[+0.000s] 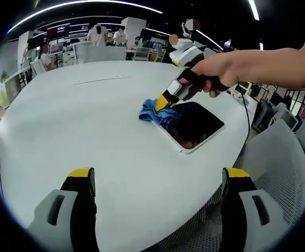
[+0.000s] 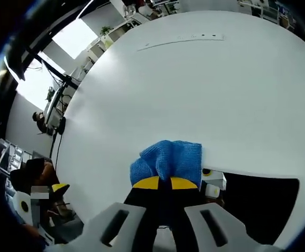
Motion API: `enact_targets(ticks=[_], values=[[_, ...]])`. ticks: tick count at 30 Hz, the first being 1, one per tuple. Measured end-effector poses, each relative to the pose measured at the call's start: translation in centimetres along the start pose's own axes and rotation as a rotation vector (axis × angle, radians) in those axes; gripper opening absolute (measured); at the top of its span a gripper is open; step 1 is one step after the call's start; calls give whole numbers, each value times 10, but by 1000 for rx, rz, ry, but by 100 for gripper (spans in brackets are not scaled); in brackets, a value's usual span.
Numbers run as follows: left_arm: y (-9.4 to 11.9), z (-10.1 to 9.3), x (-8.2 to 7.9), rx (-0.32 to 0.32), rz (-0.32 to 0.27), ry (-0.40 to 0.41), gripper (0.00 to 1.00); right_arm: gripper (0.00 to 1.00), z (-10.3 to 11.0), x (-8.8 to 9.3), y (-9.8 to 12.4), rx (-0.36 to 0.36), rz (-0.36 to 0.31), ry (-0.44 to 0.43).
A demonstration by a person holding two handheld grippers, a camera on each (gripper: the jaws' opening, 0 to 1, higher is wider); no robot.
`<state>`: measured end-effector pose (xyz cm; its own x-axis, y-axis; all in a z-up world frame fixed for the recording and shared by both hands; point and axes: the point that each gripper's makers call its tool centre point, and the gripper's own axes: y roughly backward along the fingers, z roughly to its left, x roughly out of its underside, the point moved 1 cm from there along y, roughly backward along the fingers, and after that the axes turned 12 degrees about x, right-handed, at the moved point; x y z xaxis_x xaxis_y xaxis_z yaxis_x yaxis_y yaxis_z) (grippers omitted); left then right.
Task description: Wipe the mirror surface with the cleaning cloth until all visible marks leave the cleaned area.
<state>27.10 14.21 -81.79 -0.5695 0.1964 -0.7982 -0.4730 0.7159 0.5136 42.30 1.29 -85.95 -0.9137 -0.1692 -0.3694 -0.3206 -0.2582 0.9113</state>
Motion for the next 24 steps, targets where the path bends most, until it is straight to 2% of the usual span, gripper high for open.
enact_targets(ticks=[2, 5, 14, 22, 24], values=[[0, 0, 0, -1, -2, 1, 99, 0, 1, 1, 0, 1, -6, 13], [1, -1, -1, -1, 0, -1, 99, 0, 0, 0, 0, 19, -9, -19], [1, -2, -1, 1, 4, -6, 99, 0, 5, 14, 5, 39, 4, 51], [2, -3, -2, -1, 2, -6, 99, 0, 5, 19, 8, 58, -31, 78], [2, -3, -2, -2, 1, -4, 99, 0, 6, 23, 8, 56, -4, 50]])
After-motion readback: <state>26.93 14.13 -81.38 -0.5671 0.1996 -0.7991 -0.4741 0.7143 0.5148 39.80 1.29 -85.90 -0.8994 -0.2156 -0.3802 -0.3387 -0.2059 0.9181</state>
